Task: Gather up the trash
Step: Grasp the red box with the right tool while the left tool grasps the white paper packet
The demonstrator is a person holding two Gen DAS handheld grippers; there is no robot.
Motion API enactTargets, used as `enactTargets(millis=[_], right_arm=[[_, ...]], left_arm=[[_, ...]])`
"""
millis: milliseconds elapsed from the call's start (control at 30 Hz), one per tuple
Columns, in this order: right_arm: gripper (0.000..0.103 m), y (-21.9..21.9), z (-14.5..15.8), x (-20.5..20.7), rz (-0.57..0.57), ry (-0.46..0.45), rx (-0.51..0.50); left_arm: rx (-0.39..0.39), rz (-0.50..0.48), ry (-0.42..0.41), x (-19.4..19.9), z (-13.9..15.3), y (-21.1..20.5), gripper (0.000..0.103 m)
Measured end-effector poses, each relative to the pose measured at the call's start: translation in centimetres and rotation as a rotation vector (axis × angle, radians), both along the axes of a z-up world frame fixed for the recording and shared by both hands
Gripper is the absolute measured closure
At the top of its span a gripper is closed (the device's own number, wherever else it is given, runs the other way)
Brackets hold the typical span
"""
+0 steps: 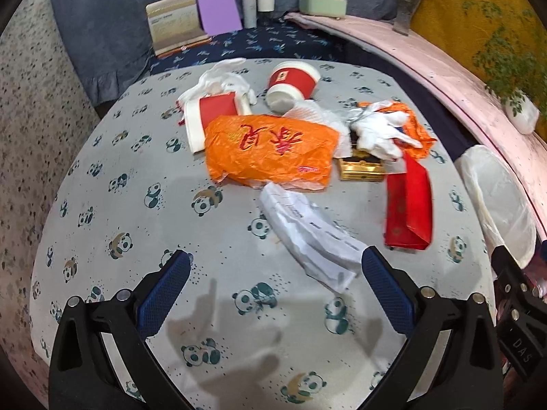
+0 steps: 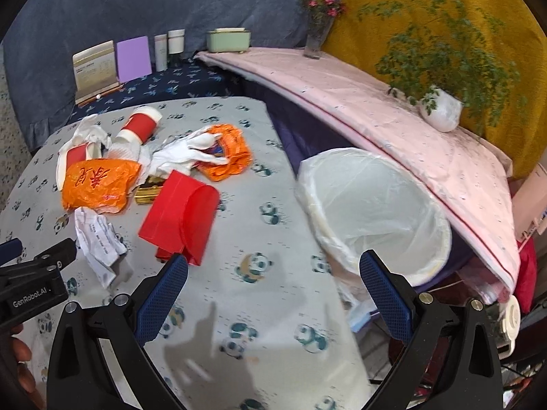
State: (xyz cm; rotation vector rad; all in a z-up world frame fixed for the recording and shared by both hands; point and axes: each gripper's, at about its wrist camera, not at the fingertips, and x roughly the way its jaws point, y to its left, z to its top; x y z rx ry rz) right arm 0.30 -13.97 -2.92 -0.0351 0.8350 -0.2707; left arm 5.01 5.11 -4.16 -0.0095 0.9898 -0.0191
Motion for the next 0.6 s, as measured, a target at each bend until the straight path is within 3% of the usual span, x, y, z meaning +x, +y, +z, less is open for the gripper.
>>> enactTargets(millis=[400, 533, 600], right_arm=[[0.007, 2.5, -1.8, 5.7, 0.065, 0.009, 0.064], [0.007, 2.7, -2.4, 7.0, 0.07, 0.021, 0.1], [0.007, 2.9, -2.9, 7.5, 0.075, 0.031, 0.117]], left_arm=[[-0.109, 0.062, 0.128, 4.8, -3.7, 0.7, 0.009], [-0.136, 0.034, 0.184, 5.7, -5.3, 0.5, 0.03], [-0.122, 0.029, 0.159, 5.4, -5.1, 0.6, 0.045]])
